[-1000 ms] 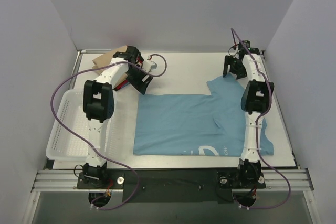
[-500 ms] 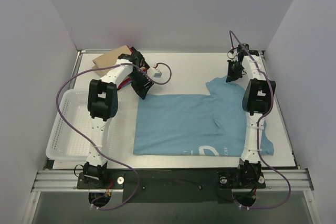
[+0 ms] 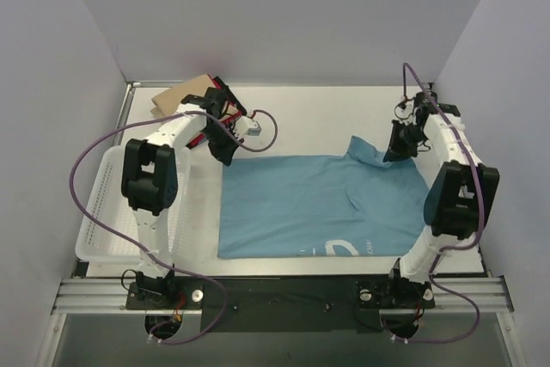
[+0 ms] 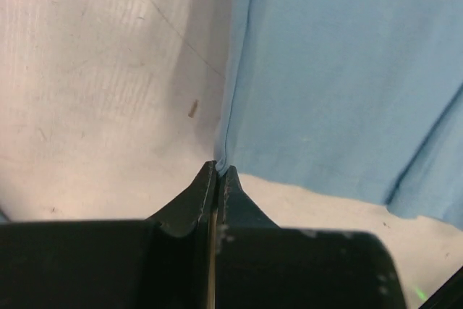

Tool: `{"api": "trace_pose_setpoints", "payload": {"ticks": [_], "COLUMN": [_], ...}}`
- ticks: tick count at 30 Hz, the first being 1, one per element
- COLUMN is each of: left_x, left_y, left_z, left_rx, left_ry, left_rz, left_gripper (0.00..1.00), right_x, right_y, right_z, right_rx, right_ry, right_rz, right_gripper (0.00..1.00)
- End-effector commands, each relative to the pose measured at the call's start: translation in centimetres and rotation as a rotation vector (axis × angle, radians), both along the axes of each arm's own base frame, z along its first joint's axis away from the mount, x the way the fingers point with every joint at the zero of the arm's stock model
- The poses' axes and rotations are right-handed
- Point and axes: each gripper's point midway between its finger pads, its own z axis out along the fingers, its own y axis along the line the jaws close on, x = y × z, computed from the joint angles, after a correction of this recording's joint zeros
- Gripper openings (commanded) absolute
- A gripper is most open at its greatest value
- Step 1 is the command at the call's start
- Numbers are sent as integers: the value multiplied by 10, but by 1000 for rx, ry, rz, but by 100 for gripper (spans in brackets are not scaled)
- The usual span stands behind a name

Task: Fold and stack the t-shirts
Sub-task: Fold the other side of the tshirt into a rectangle

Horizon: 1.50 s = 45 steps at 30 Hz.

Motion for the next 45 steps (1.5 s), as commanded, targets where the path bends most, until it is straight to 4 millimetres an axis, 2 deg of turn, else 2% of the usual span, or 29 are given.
{"api": "trace_pose_setpoints", "payload": {"ticks": [1,2,6,9,11,12,13,14,17,21,24,27,31,35,41,45], "left_x": [-5,-12,-19,-34,-57,-69,-70,-77,-70,-52,-36,-35,-50,-67,-98,-121], "left_y": [-4,-1,4,4,6,10,10,14,17,18,20,25,26,28,23,29], "left_z": [42,45,61,61,57,46,47,37,34,50,67,68,58,42,33,20], "left_rx": [-16,-12,-1,-3,1,14,27,40,65,85,92,111,100,91,33,43], "left_ry": [-162,-144,-150,-121,-70,-35,-58,-36,-87,-158,-223,-230,-172,-107,12,87], "left_rz": [-133,-140,-209,-276,-319,-341,-352,-348,-328,-310,-303,-306,-312,-320,-322,-347], "left_gripper": [0,0,0,0,0,0,0,0,0,0,0,0,0,0,0,0], "right_x": [-77,-95,-139,-162,-175,-178,-183,-186,-183,-171,-173,-179,-191,-210,-212,-218], "right_y": [-6,-5,-14,-22,-28,-30,-33,-33,-35,-43,-47,-43,-40,-41,-39,-38], "right_z": [8,8,8,5,3,2,1,1,5,21,32,38,43,28,11,-7], "right_rx": [42,46,50,61,64,66,68,72,95,73,50,69,65,64,102,118], "right_ry": [82,88,119,167,211,220,233,239,217,167,150,135,127,189,232,295], "right_rz": [-121,-139,-218,-287,-334,-346,-368,-376,-398,-417,-435,-469,-490,-534,-576,-606], "right_gripper": [0,0,0,0,0,0,0,0,0,0,0,0,0,0,0,0]}}
